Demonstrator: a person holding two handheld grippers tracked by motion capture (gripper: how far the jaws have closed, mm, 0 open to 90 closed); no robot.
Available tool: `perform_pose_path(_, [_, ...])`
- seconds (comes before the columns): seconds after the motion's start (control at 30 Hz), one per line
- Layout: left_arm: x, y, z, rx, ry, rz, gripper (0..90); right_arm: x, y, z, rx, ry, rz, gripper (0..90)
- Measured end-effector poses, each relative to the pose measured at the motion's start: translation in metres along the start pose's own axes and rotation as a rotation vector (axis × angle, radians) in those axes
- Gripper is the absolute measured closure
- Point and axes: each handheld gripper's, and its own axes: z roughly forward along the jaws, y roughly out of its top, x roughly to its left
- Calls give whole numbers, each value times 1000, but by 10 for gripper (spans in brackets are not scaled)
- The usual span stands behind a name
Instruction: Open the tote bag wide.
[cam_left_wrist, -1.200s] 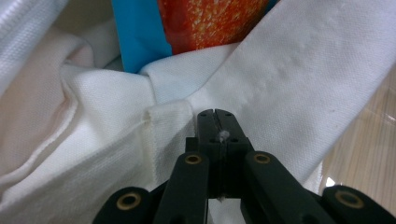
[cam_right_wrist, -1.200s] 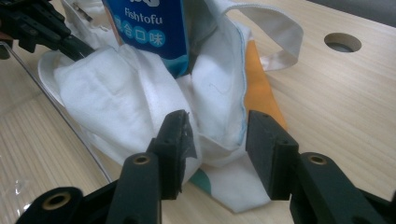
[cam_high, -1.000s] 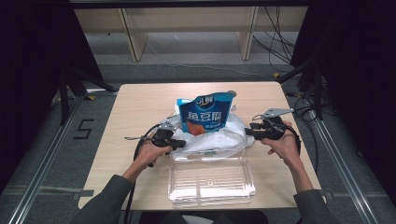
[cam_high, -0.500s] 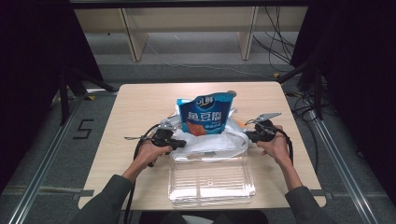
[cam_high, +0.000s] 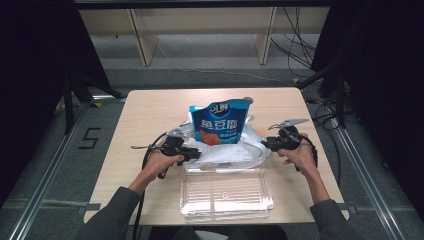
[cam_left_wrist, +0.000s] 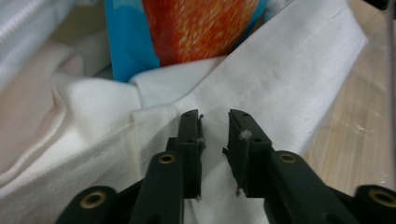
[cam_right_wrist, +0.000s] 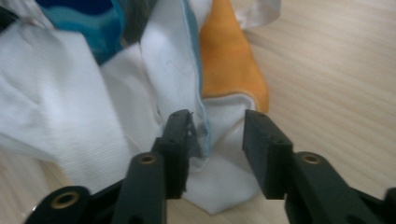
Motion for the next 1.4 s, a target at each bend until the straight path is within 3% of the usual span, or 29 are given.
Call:
perform_pose_path(0.03, [0, 0, 0, 0, 0, 0, 680, 0, 0, 0, 0, 0, 0, 591])
perform_pose_path(0.07, [-4, 5, -6, -23, 35, 20, 652, 0, 3, -11, -23, 5, 17, 567])
perform_pose_path(0.13, [-7, 11, -15, -48, 56, 30, 618, 3, 6, -19, -43, 23, 38, 548])
perform_pose_path(0.2, [-9, 15, -25, -78, 47, 12, 584, 6, 10, -28, -69, 24, 25, 537])
perform_pose_path(0.23, [-10, 16, -28, -84, 45, 20, 574, 4, 13, -34, -84, -6, -20, 534])
perform_pose_path(0.27, [-12, 18, -35, -90, 47, 41, 559, 7, 14, -35, -98, 11, 11, 529])
perform_pose_path(0.3, [-15, 17, -41, -88, 46, 29, 546, 9, 15, -39, -97, 3, 12, 529])
perform_pose_path(0.33, [-18, 17, -45, -112, 51, 28, 531, 7, 17, -40, -109, -15, -35, 528])
perform_pose_path(0.4, [-22, 15, -57, -133, 61, 45, 504, 11, 17, -42, -103, -4, -4, 528])
perform_pose_path(0.53, [-29, -1, -77, -155, 97, 32, 438, 12, 18, -42, -104, -15, -38, 507])
perform_pose_path(0.6, [-33, -11, -84, -149, 116, 19, 408, 14, 19, -43, -104, -20, -29, 494])
perform_pose_path(0.7, [-38, -25, -93, -148, 137, 26, 373, 16, 21, -45, -110, -20, -52, 480])
perform_pose_path(0.73, [-38, -29, -94, -148, 145, 40, 364, 19, 23, -48, -103, -27, -45, 473])
perform_pose_path(0.77, [-40, -34, -95, -152, 153, 35, 357, 18, 24, -48, -117, -44, -90, 465])
perform_pose_path(0.9, [-46, -52, -100, -138, 192, 5, 329, 25, 27, -53, -120, -25, -63, 449])
perform_pose_path(0.97, [-48, -58, -102, -114, 204, 12, 321, 25, 28, -55, -113, -25, -80, 448])
perform_pose_path(1.0, [-50, -62, -103, -113, 213, 8, 316, 24, 28, -55, -139, -34, -99, 446])
perform_pose_path(1.03, [-52, -65, -104, -114, 233, 7, 313, 26, 29, -57, -107, -22, -84, 444])
perform_pose_path(1.07, [-52, -68, -106, -106, 232, 20, 310, 27, 29, -58, -115, -25, -83, 443])
perform_pose_path(1.13, [-53, -74, -108, -109, 249, 1, 298, 28, 30, -59, -131, -21, -80, 438])
perform_pose_path(1.23, [-55, -82, -111, -74, 264, 8, 280, 27, 32, -64, -123, -22, -112, 432])
perform_pose_path(1.27, [-58, -85, -109, -96, 273, -30, 263, 29, 32, -64, -127, -17, -96, 429])
perform_pose_path(1.4, [-63, -94, -106, -85, 287, -8, 262, 33, 34, -65, -151, -22, -111, 416])
